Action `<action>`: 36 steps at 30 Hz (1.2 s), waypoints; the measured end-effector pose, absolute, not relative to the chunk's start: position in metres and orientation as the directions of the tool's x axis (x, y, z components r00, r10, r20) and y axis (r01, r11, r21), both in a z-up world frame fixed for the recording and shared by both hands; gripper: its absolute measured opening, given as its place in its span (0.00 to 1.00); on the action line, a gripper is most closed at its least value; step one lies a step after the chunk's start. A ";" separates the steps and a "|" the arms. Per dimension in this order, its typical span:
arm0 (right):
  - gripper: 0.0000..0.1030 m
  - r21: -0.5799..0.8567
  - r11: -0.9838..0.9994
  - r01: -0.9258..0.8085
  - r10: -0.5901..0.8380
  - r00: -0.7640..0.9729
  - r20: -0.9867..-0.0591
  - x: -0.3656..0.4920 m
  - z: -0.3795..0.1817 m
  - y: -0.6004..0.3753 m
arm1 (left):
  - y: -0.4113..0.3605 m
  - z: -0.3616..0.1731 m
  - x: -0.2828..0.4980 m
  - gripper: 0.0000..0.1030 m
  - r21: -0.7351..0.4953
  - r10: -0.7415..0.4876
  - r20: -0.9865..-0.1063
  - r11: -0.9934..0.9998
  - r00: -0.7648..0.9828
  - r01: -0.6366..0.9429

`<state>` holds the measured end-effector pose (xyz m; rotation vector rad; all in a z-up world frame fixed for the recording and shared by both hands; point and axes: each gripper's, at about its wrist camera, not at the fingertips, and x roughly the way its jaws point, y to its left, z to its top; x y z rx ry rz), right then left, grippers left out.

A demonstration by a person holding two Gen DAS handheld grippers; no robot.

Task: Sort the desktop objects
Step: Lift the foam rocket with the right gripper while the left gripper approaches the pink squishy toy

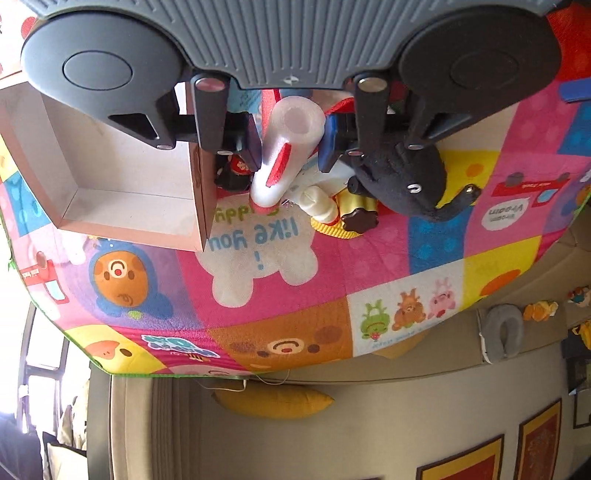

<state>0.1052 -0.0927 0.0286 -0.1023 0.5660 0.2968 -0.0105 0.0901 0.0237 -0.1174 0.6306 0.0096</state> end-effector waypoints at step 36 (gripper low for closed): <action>0.90 0.371 0.928 -0.035 0.222 0.852 -0.474 0.095 0.012 -0.289 | 0.029 0.022 -0.001 1.00 -0.007 -0.057 -0.600 0.998 0.798 0.066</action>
